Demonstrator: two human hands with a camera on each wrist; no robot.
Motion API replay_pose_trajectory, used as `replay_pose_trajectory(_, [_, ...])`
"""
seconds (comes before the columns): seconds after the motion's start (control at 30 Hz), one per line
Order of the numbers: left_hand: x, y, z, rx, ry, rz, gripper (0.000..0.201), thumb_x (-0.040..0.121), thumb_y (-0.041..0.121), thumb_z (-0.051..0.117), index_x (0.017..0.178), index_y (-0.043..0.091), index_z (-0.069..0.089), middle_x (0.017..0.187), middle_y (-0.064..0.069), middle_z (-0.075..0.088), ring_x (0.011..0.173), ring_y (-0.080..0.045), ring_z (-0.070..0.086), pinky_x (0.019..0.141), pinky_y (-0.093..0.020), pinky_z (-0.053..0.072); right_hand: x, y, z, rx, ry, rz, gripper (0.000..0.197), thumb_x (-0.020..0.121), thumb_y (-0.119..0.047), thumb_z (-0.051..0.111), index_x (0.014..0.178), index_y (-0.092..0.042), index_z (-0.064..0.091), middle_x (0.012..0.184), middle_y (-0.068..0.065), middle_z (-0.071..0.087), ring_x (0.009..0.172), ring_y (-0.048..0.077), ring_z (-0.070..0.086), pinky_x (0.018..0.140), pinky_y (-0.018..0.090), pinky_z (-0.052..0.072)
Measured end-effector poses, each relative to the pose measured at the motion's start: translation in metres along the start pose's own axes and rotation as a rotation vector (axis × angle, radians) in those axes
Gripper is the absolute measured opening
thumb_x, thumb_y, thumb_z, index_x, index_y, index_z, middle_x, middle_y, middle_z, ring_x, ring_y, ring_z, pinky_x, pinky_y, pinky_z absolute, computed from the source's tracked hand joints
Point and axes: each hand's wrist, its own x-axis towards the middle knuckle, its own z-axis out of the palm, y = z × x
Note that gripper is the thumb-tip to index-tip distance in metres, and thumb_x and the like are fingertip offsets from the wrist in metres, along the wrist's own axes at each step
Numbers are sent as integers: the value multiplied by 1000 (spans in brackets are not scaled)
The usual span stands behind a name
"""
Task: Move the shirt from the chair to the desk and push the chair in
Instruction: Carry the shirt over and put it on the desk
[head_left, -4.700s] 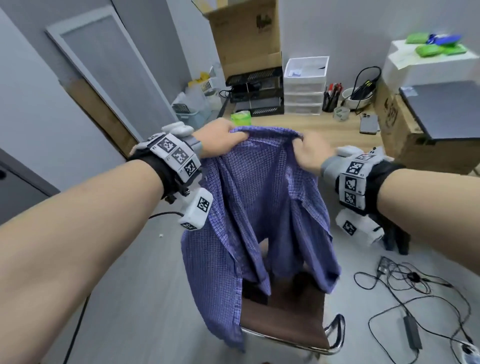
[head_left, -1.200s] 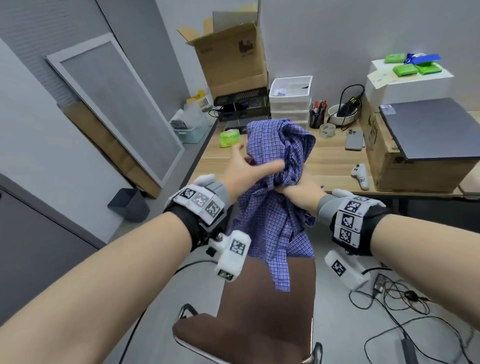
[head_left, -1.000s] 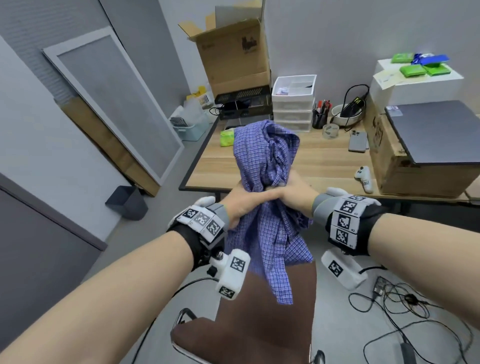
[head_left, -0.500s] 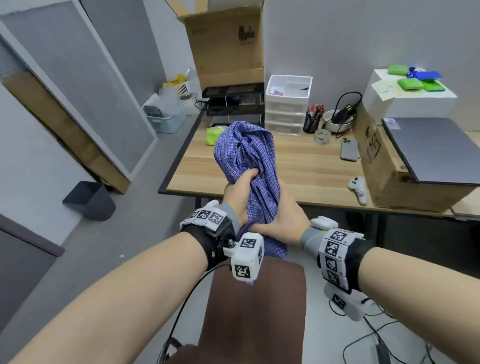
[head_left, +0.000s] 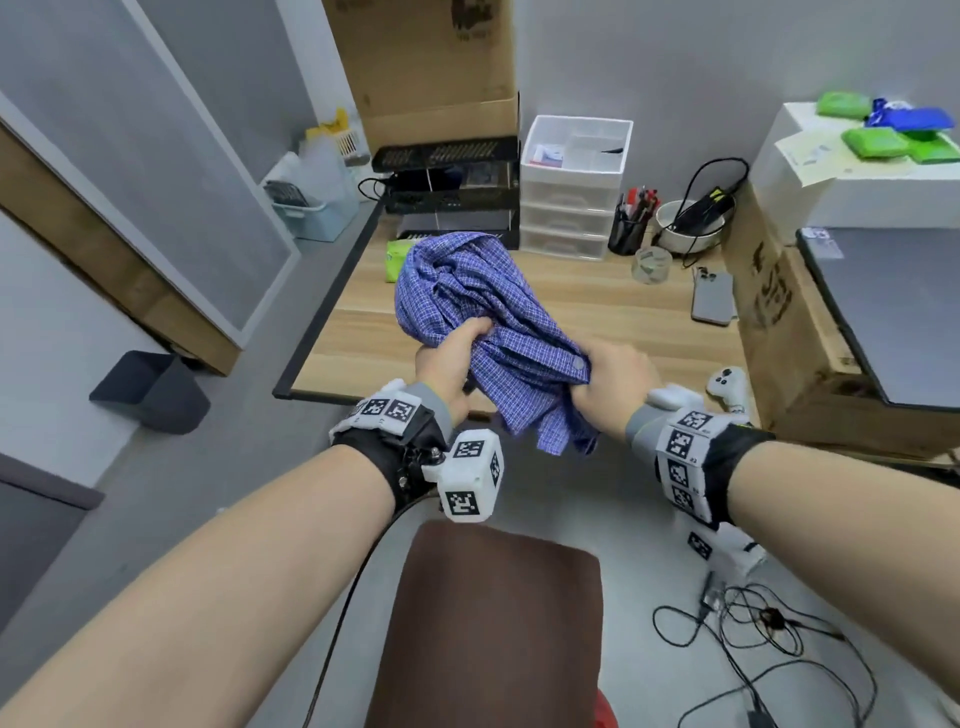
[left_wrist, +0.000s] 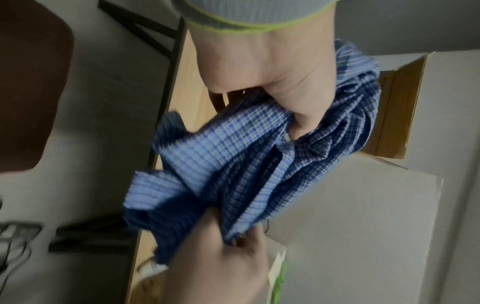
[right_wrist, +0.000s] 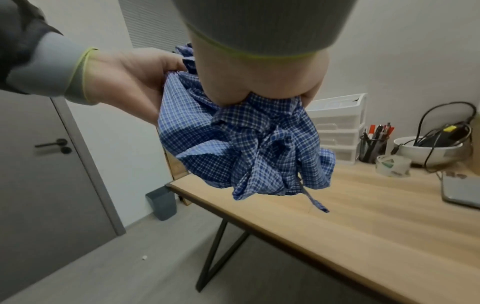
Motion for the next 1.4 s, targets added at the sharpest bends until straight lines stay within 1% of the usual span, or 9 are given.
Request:
replay_pose_trajectory(0.13, [57,-8,18,215,46,19,73,52,42,83,119,16,70,110,-2,79,72,-9,69,54,-19,50,73,42,4,-177,-8,-11,60,79,-10,55,131,-39,62,90,7,76,83,38,68,66,36,52])
replay_pose_trajectory(0.23, [108,-22,27,346,119,24,40,66,30,82,96,12,64,102,-9,77,86,-23,74,70,-28,54,116,81,23,-193,-36,-26,54,80,-7,55,127,-33,62,90,7,75,81,37,68,60,35,48])
replay_pose_trajectory(0.43, [156,-50,53,497,22,-7,78,87,14,74,152,20,31,130,-8,64,96,-21,72,97,-40,58,163,131,77,-273,-132,10,32,84,-6,55,114,-17,56,90,12,71,74,37,66,62,38,50])
replay_pose_trajectory(0.57, [173,-81,63,646,-79,-12,77,86,14,73,153,24,37,119,-1,54,105,-26,64,101,-40,52,179,151,107,-288,-168,-41,36,85,4,52,117,-12,48,104,15,67,78,41,65,64,40,45])
replay_pose_trajectory(0.77, [198,-114,69,754,-82,-91,94,74,33,73,157,11,34,161,-17,40,143,-36,44,120,-50,35,204,173,142,-171,-260,-144,37,87,10,50,120,-7,48,112,20,61,78,35,54,64,40,37])
replay_pose_trajectory(1.03, [213,-121,72,817,-75,-103,90,78,35,66,156,6,34,165,-8,31,146,-27,36,116,-44,35,223,175,166,-225,-406,-112,29,88,4,55,116,-4,51,131,20,52,106,40,58,77,44,47])
replay_pose_trajectory(1.17, [206,-117,63,786,-20,-30,49,93,18,58,140,4,56,151,-19,50,136,-35,50,92,-39,47,224,171,150,-197,-451,-89,52,83,-22,65,128,-8,45,126,17,54,91,38,61,74,45,54])
replay_pose_trajectory(1.27, [187,-110,51,739,31,-26,53,84,30,62,131,5,61,114,-36,63,79,-30,65,82,-53,55,208,164,142,-186,-359,-159,101,70,-50,64,156,-16,24,144,17,49,121,40,55,98,50,50])
replay_pose_trajectory(1.4, [159,-97,30,809,90,-78,48,88,31,65,131,11,59,99,-2,60,93,-22,62,87,-36,56,187,143,122,-196,-245,-183,106,74,-63,50,161,-13,17,161,17,33,149,37,29,121,58,23])
